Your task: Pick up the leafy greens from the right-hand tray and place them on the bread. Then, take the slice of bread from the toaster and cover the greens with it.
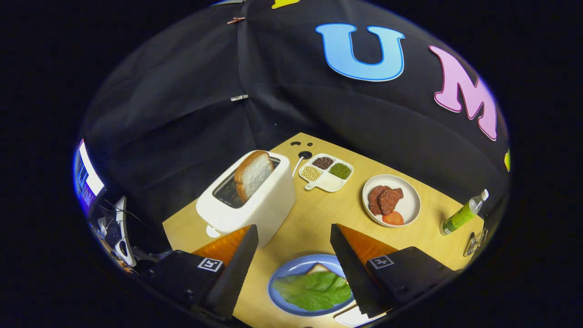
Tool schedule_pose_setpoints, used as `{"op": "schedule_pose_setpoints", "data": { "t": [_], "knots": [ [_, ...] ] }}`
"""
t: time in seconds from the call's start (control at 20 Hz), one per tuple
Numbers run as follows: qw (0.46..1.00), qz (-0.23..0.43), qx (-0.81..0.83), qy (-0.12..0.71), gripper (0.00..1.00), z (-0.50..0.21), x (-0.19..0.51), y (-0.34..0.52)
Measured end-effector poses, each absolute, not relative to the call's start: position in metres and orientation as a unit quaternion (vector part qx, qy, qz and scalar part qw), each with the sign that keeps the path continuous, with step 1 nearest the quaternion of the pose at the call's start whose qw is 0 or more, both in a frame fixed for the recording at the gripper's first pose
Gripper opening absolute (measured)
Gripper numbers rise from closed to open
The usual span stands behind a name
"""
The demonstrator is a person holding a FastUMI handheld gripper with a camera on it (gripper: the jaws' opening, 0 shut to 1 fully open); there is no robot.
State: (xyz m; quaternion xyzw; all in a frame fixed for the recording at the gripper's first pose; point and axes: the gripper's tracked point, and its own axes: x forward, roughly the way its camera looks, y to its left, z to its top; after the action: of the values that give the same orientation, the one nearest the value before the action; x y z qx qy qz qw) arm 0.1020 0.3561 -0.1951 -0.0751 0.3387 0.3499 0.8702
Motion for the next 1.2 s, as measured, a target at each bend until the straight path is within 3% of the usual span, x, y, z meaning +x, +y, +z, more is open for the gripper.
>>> {"op": "schedule_pose_setpoints", "data": {
  "t": [0.6,1.15,1.2],
  "knots": [
    [0.865,0.387,-0.076,0.310,0.99,-0.180,0.121,0.472],
    [0.880,0.330,-0.094,0.329,1.00,-0.228,0.147,0.506],
    [0.882,0.325,-0.096,0.329,0.90,-0.231,0.150,0.507]
  ]
}}
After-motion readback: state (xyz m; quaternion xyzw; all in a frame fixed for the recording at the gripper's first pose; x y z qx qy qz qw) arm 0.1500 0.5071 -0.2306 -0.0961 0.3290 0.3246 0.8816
